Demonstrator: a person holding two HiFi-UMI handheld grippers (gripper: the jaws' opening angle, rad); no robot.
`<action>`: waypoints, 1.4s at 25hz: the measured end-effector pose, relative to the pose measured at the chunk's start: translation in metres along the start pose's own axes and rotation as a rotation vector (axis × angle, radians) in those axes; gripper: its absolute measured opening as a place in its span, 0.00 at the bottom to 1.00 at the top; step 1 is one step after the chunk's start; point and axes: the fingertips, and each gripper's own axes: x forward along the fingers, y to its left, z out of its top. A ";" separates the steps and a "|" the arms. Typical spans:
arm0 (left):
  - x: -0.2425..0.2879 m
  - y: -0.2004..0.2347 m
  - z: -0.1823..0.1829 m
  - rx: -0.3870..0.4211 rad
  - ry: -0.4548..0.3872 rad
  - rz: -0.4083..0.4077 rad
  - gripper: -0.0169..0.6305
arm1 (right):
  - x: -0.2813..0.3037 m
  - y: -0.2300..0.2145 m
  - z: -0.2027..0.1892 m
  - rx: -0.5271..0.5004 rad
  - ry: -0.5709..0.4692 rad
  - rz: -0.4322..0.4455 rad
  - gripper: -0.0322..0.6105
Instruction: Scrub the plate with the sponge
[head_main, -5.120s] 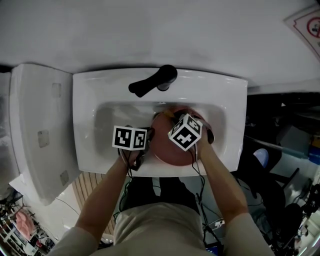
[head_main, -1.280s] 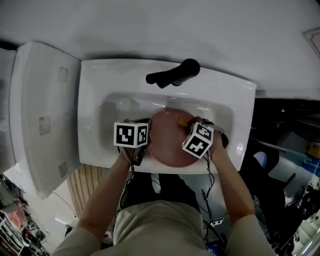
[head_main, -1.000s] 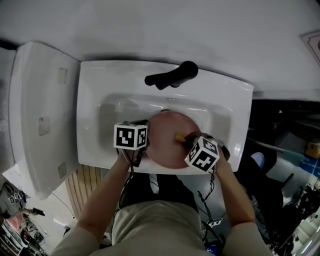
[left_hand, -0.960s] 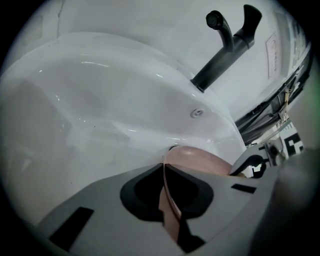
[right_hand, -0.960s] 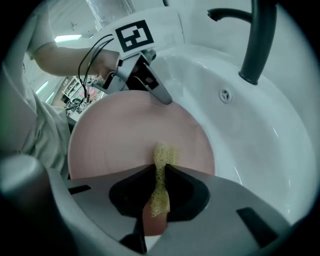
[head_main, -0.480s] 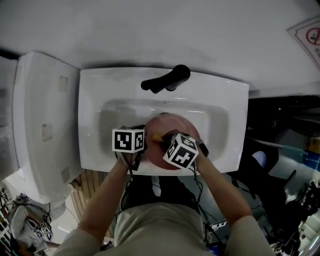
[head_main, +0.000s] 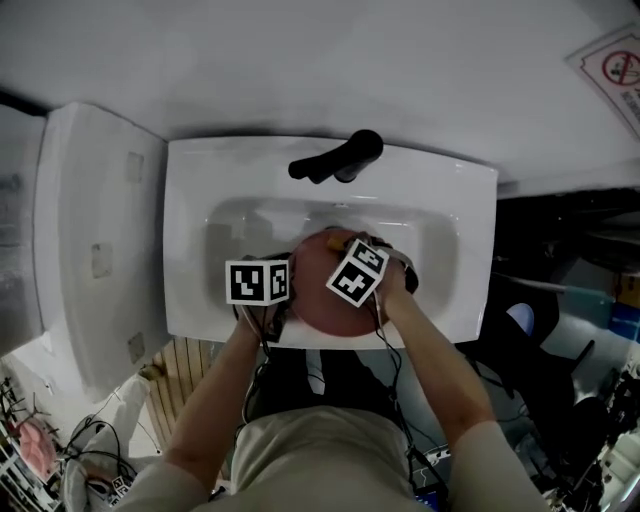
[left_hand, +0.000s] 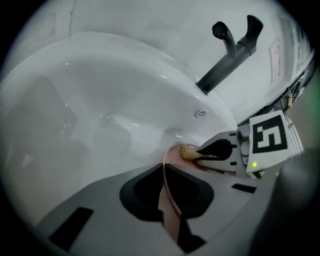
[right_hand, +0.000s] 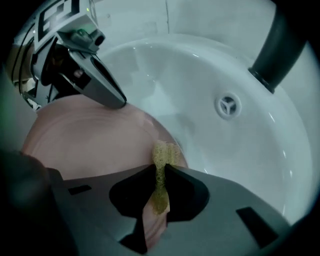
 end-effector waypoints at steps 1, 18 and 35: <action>-0.001 0.001 0.001 0.003 -0.003 0.007 0.06 | -0.002 -0.005 -0.009 0.009 0.024 -0.015 0.14; -0.080 -0.015 0.032 0.257 -0.131 0.083 0.18 | -0.148 -0.028 -0.059 0.463 -0.288 -0.220 0.15; -0.250 -0.132 0.125 0.563 -0.599 0.112 0.05 | -0.405 -0.016 -0.003 0.469 -0.899 -0.498 0.16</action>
